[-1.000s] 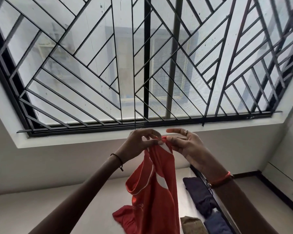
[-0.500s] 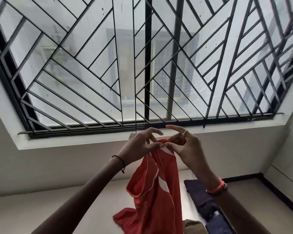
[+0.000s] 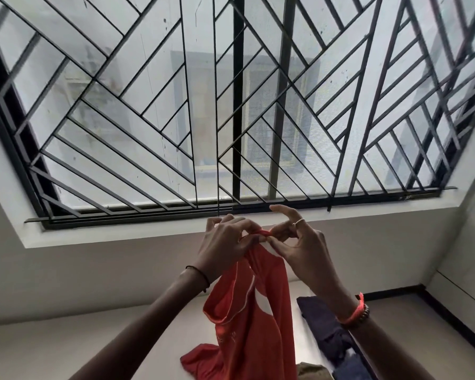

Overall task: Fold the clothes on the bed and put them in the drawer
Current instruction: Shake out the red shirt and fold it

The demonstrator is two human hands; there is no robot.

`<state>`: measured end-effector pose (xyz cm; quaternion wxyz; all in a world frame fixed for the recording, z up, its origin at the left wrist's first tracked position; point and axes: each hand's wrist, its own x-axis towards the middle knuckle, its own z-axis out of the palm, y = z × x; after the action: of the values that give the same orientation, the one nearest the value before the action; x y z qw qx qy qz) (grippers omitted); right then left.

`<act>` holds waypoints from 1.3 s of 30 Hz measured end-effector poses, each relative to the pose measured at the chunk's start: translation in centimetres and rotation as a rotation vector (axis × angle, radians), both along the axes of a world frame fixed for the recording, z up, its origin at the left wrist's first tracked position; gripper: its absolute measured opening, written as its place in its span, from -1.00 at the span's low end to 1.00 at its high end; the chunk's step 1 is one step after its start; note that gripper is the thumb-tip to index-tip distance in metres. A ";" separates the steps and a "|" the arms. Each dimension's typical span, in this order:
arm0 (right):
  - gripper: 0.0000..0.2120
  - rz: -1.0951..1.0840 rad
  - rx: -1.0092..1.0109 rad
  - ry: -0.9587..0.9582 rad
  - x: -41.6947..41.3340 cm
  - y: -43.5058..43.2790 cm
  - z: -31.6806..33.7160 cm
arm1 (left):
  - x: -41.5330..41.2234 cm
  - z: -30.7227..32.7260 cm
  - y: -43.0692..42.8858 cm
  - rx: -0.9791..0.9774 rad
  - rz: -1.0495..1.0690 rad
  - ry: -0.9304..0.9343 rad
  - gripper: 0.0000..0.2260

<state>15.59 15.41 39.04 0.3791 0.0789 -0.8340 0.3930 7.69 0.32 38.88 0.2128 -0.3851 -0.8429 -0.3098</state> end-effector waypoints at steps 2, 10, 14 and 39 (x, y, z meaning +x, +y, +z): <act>-0.46 -0.038 0.019 0.067 -0.4 0.0 -0.3 | 0.1 0.2 0.3 0.017 0.003 -0.015 -0.82; -0.61 -0.277 0.316 0.321 -0.5 -0.7 -1.8 | 0.8 1.2 0.9 0.360 -0.314 -0.573 -0.86; -0.67 -0.124 0.277 0.283 0.2 -1.1 -2.4 | 0.6 1.0 0.6 0.538 -0.278 -0.667 -0.87; -0.80 0.124 -0.529 -0.137 -1.1 1.7 0.2 | 1.2 -9.7 -3.4 0.281 -0.371 -0.881 -0.41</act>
<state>14.49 17.12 39.19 0.3047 0.0013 -0.7197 0.6239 8.89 -3.04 29.17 -0.1726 -0.3289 -0.7200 -0.5862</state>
